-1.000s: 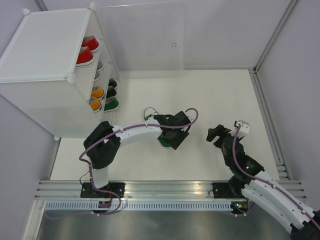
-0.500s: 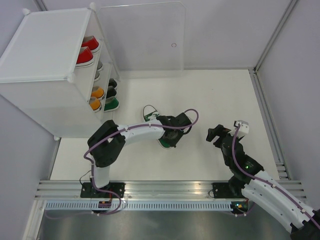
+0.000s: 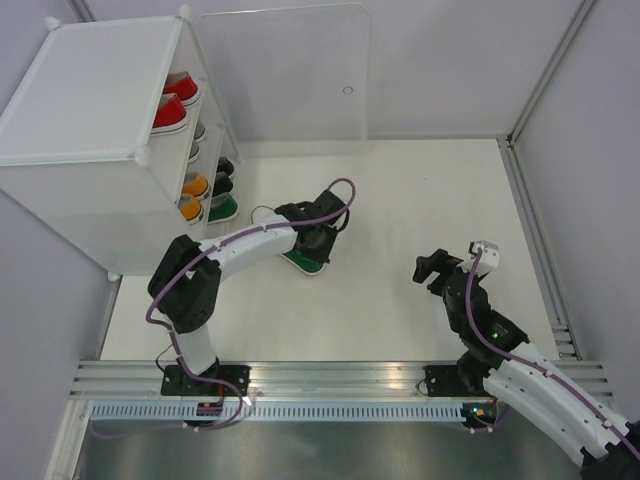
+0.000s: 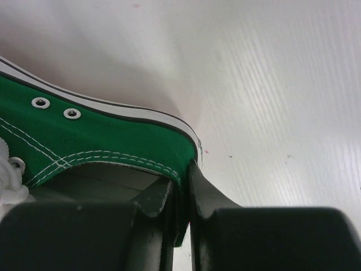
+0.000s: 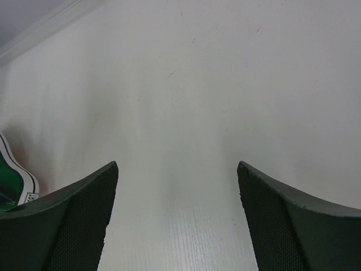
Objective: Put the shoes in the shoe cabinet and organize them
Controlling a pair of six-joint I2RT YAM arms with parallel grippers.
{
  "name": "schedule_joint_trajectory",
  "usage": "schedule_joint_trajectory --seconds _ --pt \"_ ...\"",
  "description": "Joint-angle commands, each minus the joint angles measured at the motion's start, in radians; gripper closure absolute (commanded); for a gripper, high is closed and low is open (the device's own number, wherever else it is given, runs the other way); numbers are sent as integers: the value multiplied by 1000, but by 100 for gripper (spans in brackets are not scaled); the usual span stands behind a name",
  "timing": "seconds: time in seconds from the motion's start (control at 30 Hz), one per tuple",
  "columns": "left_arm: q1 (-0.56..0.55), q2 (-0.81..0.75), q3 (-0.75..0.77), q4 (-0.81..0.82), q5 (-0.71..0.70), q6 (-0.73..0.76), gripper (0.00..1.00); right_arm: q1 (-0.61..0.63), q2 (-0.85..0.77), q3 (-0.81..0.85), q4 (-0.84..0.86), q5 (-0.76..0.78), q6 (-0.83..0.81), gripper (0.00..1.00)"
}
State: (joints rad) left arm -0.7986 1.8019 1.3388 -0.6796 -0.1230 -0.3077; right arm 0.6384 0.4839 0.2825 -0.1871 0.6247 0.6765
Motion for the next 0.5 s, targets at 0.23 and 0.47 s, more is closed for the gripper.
schedule_joint_trajectory --seconds 0.23,0.47 --pt "136 -118 -33 9 -113 -100 91 1 5 -5 31 1 0 11" --pt "228 -144 -79 9 -147 -94 91 4 18 -9 40 1 0 11"
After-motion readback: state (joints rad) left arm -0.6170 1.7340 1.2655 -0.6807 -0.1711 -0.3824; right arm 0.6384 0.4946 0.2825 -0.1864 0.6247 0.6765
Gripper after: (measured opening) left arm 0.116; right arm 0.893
